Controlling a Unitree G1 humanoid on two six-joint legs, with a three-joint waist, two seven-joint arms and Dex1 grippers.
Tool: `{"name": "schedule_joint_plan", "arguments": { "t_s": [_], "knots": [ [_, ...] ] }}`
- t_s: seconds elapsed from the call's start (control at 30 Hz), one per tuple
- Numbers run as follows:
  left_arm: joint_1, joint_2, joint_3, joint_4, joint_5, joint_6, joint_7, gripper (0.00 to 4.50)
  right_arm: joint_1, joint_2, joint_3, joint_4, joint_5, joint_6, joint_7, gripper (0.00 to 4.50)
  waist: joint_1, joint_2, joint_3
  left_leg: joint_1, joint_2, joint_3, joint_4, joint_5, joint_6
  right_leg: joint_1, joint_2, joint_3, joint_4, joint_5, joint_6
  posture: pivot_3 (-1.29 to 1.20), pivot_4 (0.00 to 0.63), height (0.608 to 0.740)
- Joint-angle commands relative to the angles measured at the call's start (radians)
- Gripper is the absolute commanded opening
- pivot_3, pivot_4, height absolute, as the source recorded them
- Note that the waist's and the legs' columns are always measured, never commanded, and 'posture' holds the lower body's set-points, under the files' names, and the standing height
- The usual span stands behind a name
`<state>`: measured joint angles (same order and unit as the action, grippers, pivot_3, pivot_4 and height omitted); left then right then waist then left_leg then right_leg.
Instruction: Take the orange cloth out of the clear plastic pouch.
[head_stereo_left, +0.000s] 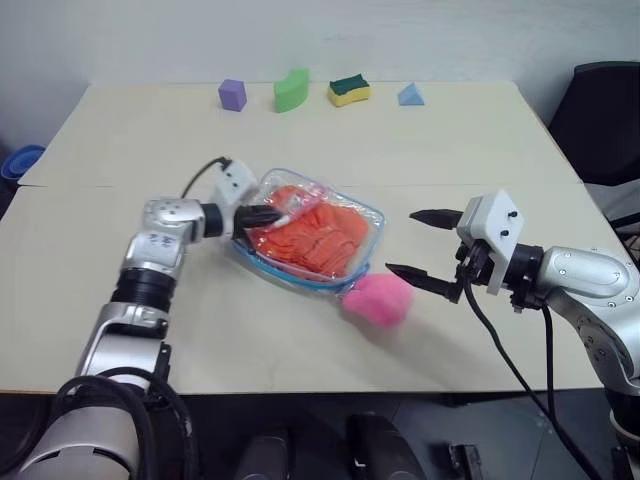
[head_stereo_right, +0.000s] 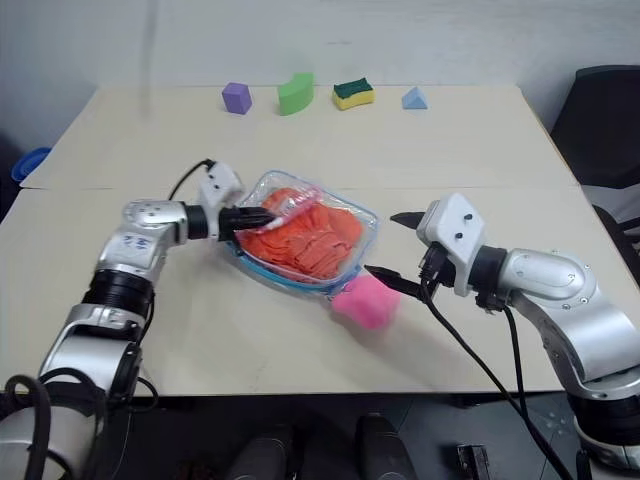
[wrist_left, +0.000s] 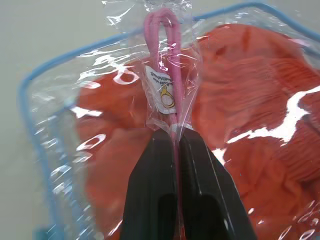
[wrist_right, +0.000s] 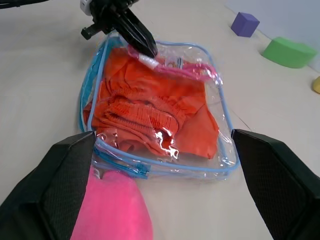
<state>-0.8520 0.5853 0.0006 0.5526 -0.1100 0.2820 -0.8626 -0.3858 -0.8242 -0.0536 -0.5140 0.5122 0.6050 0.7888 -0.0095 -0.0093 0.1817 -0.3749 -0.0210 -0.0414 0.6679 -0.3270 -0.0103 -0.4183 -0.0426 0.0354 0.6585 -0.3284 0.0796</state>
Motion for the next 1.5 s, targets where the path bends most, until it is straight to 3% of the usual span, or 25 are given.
{"name": "schedule_joint_plan", "arguments": {
  "t_s": [0.03, 0.17, 0.33, 0.57, 0.7, 0.83, 1.0, 1.1, 1.23, 1.5],
  "knots": [
    [0.095, 0.118, 0.161, -0.129, -0.027, 0.074, 0.108, 0.02, -0.016, 0.006, 0.006, -0.015, 0.007, -0.028, 0.032, 4.50, -0.005, 0.000, 0.000, 0.000, 0.000, 0.000, 0.000, 0.000, 0.000, 0.000, 0.000, 0.000, 0.000, 0.000, 0.000, 0.00, 0.150, 0.740],
    [0.247, 0.212, 0.312, -0.188, -0.027, 0.134, 0.226, 0.02, -0.021, 0.016, 0.026, -0.006, 0.002, -0.039, 0.052, 4.50, -0.011, 0.000, 0.000, 0.000, 0.000, 0.000, -0.001, 0.000, 0.000, -0.001, -0.001, 0.000, 0.000, 0.000, 0.000, 0.00, 0.150, 0.740],
    [0.426, 0.235, 0.405, -0.248, -0.028, 0.183, 0.309, 0.02, -0.040, 0.035, 0.054, 0.027, -0.011, -0.056, 0.076, 4.50, 0.003, -0.001, -0.001, 0.000, 0.000, -0.001, 0.000, 0.000, 0.000, 0.000, -0.002, 0.000, -0.001, 0.000, 0.000, 0.00, 0.150, 0.740],
    [0.526, 0.219, 0.425, -0.341, -0.029, 0.227, 0.370, 2.05, -0.082, 0.044, 0.082, 0.087, -0.029, -0.079, 0.120, 4.50, 0.018, -0.004, -0.002, 0.000, -0.001, -0.002, 0.000, -0.001, 0.002, 0.000, -0.003, -0.001, -0.004, 0.000, 0.000, 0.00, 0.150, 0.740],
    [0.597, 0.279, 0.452, -0.438, -0.085, 0.265, 0.268, 3.28, -0.082, 0.043, 0.076, 0.092, -0.032, -0.081, 0.128, 4.50, 0.005, -0.004, -0.002, 0.000, -0.001, -0.002, -0.002, -0.001, 0.001, 0.000, -0.003, -0.001, -0.004, 0.000, 0.000, 0.00, 0.150, 0.740],
    [0.598, 0.368, 0.475, -0.515, -0.166, 0.240, 0.121, 3.28, -0.052, 0.035, 0.054, 0.073, -0.026, -0.074, 0.122, 4.50, 0.005, -0.005, -0.002, 0.000, 0.000, -0.001, -0.003, -0.001, 0.001, -0.001, -0.003, -0.001, -0.005, 0.000, 0.000, 0.00, 0.150, 0.740],
    [0.545, 0.501, 0.326, -0.641, -0.216, 0.071, -0.184, 3.28, 0.003, 0.021, 0.022, 0.042, -0.022, -0.067, 0.115, 4.50, 0.011, -0.004, -0.002, -0.001, -0.001, -0.002, -0.003, -0.001, 0.001, 0.000, -0.004, -0.001, -0.007, 0.000, -0.001, 0.00, 0.150, 0.740],
    [0.438, 0.508, 0.136, -0.560, -0.077, -0.125, -0.251, 3.28, 0.004, 0.024, 0.015, 0.036, -0.019, -0.060, 0.106, 4.50, 0.008, -0.001, -0.002, 0.004, -0.002, -0.001, -0.003, -0.002, 0.002, 0.005, -0.005, -0.001, -0.008, 0.000, -0.001, 0.00, 0.150, 0.740],
    [0.204, 0.401, -0.081, -0.273, 0.125, -0.422, -0.244, 3.28, 0.005, 0.030, 0.008, 0.029, -0.018, -0.053, 0.091, 4.50, 0.008, -0.001, -0.002, 0.004, -0.001, -0.002, -0.004, -0.002, 0.004, 0.004, -0.002, -0.002, -0.006, 0.000, -0.001, 0.00, 0.150, 0.740],
    [-0.061, 0.203, -0.210, 0.212, 0.272, -0.753, -0.160, 3.28, 0.043, 0.038, 0.002, -0.022, -0.019, -0.028, 0.038, 4.50, 0.007, -0.002, -0.001, -0.002, -0.001, 0.001, 0.000, -0.001, 0.002, -0.001, -0.001, -0.001, -0.002, 0.000, 0.000, 0.00, 0.150, 0.740]
  ]
}}
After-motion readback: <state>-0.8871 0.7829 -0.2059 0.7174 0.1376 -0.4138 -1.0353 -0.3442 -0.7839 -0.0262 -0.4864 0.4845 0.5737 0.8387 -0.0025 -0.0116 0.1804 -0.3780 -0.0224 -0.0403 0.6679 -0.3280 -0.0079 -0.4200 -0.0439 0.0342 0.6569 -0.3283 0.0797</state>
